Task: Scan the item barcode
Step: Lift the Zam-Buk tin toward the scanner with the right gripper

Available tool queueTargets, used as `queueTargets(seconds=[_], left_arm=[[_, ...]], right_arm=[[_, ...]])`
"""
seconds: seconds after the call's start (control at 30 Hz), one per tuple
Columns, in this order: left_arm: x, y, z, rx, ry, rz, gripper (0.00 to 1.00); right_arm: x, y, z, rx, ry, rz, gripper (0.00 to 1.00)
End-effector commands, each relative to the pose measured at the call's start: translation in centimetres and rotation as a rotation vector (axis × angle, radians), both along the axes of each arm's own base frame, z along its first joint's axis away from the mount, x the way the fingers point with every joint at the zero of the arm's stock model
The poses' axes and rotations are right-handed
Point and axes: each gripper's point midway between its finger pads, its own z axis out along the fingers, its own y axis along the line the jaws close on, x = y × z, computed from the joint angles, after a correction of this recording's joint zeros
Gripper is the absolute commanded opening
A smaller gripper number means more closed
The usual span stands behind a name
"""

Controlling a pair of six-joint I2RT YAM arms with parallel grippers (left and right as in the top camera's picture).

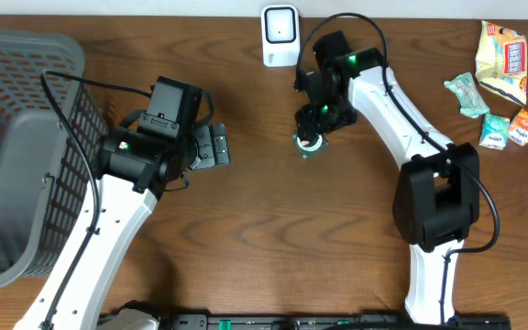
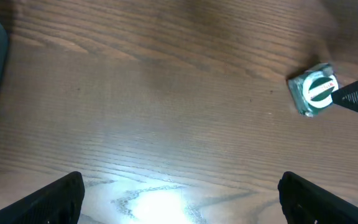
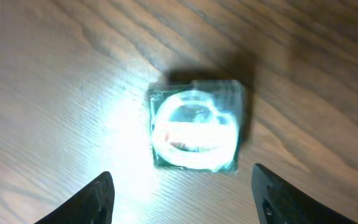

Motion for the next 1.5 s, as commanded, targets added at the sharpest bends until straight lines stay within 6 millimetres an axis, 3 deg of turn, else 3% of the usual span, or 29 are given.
queueTargets(seconds=[0.0,0.13,0.17,0.27,0.43,0.67,0.83,1.03,1.23,1.4,1.47], left_arm=[[0.1,-0.3,0.6,-0.008,-0.015,-0.012,0.98],[0.2,-0.3,0.6,-0.008,-0.015,-0.012,0.98],[0.2,-0.3,0.6,-0.008,-0.015,-0.012,0.98],[0.2,-0.3,0.6,-0.008,-0.015,-0.012,0.98],[0.2,-0.3,0.6,-0.008,-0.015,-0.012,0.99],[0.2,-0.3,0.6,-0.008,-0.015,-0.012,0.98],[0.1,-0.3,0.6,-0.008,-0.015,-0.012,0.98],[0.2,-0.3,0.6,-0.008,-0.015,-0.012,0.98],[0.2,-0.3,0.6,-0.008,-0.015,-0.012,0.98],[0.2,-0.3,0.6,-0.008,-0.015,-0.012,0.98],[0.2,-0.3,0.6,-0.008,-0.015,-0.012,0.98]], right_arm=[[0.0,0.1,0.6,0.006,-0.037,0.108,0.7],[0.3,0.2,0.6,0.004,-0.046,0.091,0.88],[0.4,0.2,0.6,0.005,-0.045,0.073,0.99],[0.7,0.1,0.6,0.011,-0.03,-0.053,0.99],[1.0,0.3,0.6,0.038,0.052,-0.425,0.99],[-0.8,-0.8,-0.3,-0.074,0.173,-1.002,0.99],[-1.8,-0.7,-1.0,-0.131,0.163,-1.253,0.99],[-2.0,1.3,-3.2,-0.086,0.157,-1.368,0.99],[-1.5,0.9,-6.0,-0.054,0.112,-1.416,0.99],[-1.0,0.9,-7.7,-0.019,0.08,-1.354,0.99],[-1.1,0.9,-8.1,-0.021,0.069,-1.304,0.94]])
